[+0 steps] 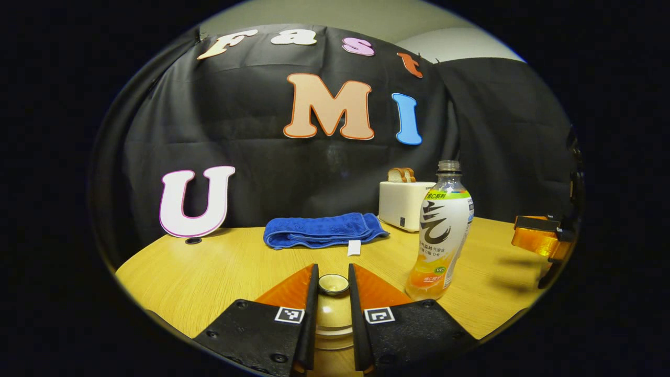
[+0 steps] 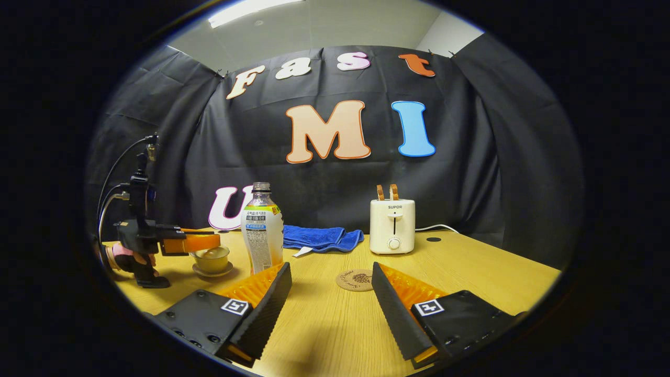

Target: Open the teacup lid with one hand, grasp the water bottle and pour water into the teacup with the other hand; after pouring, place the water bottle on the coaster and then close the teacup lid.

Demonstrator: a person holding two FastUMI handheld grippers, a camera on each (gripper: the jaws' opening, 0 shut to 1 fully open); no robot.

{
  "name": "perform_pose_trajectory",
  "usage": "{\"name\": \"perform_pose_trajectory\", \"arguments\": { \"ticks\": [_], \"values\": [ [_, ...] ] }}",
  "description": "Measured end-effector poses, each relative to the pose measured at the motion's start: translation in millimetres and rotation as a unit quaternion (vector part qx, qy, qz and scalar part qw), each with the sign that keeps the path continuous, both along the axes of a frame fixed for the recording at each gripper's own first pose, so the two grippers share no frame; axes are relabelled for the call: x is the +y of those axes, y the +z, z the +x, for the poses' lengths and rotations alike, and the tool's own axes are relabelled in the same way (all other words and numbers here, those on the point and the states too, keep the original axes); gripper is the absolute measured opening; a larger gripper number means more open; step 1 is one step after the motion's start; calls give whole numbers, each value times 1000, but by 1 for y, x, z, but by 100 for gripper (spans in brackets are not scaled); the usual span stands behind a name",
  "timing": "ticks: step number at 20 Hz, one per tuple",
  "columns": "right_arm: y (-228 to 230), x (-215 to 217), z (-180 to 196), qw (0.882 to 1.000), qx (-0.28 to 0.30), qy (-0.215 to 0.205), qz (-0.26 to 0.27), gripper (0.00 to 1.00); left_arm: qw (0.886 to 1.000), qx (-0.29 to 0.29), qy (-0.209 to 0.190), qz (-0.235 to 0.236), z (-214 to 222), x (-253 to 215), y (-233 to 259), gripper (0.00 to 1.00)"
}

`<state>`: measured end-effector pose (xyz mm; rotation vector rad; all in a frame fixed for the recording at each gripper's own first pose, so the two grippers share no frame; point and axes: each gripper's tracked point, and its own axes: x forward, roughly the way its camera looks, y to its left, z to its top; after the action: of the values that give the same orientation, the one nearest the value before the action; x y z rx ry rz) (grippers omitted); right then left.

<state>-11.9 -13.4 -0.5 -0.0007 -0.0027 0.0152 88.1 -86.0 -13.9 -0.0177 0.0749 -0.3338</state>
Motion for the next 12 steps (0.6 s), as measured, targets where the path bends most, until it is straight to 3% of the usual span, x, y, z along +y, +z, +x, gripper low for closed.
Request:
{"name": "perform_pose_trajectory", "arguments": {
  "ticks": [6, 7, 12],
  "values": [
    [0, 1, 1, 1000, 0, 3, 0, 94, 1000, -22, 9, -10, -5, 5, 7, 27],
    [-1, 3, 1, 1000, 0, 6, 0, 98, 999, -34, 12, -7, -6, 6, 11, 27],
    [-3, 18, 3, 999, 5, 48, 2, 94, 999, -33, 33, -3, -7, 17, 9, 27]
  ]
}}
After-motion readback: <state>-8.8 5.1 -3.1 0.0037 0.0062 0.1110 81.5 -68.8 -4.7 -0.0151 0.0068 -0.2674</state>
